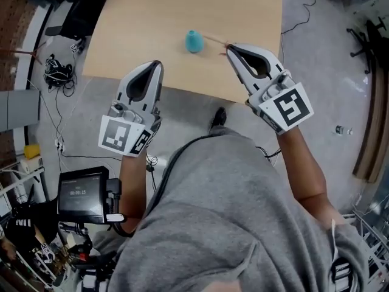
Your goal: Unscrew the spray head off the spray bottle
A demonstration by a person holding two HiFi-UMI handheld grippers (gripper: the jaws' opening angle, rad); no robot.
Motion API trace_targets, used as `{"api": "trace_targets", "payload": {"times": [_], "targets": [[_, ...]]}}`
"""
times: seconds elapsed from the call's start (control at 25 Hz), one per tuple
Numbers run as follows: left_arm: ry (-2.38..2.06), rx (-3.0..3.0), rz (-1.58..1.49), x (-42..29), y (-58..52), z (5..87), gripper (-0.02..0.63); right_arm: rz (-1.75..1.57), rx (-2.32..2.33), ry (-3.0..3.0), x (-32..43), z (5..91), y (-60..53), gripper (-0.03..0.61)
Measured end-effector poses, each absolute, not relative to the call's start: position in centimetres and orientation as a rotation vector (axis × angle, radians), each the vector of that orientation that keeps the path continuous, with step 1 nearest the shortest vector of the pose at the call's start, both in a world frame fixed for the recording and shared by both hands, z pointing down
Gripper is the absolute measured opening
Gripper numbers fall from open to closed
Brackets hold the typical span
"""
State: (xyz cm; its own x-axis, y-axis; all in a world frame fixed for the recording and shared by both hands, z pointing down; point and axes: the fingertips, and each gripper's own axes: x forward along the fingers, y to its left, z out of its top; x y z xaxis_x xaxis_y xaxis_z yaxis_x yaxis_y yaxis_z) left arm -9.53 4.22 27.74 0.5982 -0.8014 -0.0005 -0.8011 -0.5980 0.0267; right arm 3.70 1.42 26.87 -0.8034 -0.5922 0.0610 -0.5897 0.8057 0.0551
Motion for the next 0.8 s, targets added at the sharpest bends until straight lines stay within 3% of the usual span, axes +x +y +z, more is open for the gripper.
{"api": "trace_targets", "payload": {"times": [0.44, 0.8], "targets": [[-1.346, 2.879, -0.004, -13.4, 21.9, 26.4, 0.003, -0.079, 1.04, -2.866, 0.5, 26.1, 19.2, 0.006], [-1.287, 2.884, -0.018, -12.6, 32.2, 27.3, 0.003, -0.13, 1.054, -2.86, 0.5, 24.2, 29.9, 0.005]]}}
